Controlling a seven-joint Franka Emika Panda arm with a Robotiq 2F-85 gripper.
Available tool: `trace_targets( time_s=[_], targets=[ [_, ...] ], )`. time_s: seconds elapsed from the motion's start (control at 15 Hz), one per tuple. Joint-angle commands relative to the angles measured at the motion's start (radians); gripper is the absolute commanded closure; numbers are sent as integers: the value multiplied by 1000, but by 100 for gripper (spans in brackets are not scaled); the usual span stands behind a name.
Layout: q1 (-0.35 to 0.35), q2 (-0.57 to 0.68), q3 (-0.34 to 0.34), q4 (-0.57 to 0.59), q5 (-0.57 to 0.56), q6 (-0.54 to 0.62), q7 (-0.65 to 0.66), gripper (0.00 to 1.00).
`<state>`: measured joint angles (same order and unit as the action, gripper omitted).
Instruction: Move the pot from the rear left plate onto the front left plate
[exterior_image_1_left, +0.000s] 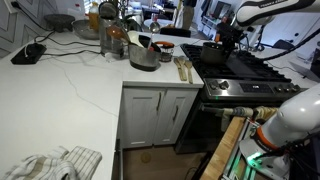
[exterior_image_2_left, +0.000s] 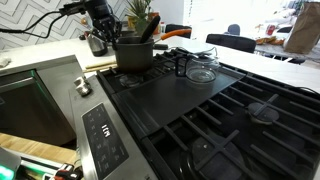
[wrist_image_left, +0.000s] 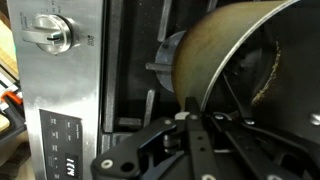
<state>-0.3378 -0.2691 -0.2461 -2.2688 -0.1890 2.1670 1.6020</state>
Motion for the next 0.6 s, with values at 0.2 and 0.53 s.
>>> trace_targets(
  time_s=[0.2, 0.53],
  targets=[
    [-42, -95, 24, -93, -40, -21, 2, 99],
    [-74, -129, 53, -136, -91, -8, 41, 99]
  ],
)
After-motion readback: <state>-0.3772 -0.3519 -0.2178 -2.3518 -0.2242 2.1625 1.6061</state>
